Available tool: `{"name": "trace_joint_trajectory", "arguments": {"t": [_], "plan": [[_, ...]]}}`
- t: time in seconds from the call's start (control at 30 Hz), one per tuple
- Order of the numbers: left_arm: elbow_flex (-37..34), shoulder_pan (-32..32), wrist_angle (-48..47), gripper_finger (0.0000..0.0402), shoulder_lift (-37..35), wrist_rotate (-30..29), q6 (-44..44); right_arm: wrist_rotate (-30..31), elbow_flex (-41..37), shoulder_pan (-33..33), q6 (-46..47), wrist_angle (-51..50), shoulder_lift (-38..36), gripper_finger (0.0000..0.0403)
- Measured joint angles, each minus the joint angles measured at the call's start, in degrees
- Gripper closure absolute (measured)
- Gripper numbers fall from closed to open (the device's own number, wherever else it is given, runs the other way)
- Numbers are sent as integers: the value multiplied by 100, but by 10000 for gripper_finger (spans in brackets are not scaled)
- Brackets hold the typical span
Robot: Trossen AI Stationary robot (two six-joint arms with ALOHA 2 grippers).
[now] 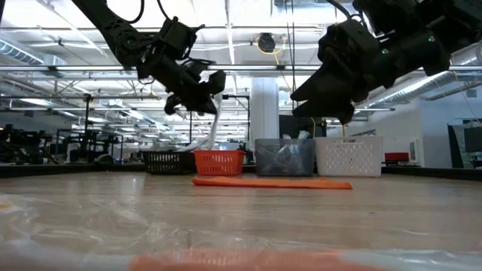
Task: Pick & Place Toothbrushes
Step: Put the green toothbrush into the orange bin
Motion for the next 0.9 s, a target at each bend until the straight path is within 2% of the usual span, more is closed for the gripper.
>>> {"name": "trace_joint_trajectory", "arguments": {"t": [0.9], "plan": [[0,33,188,401,680,-65,-710,7,0,0,-12,43,0,206]]}}
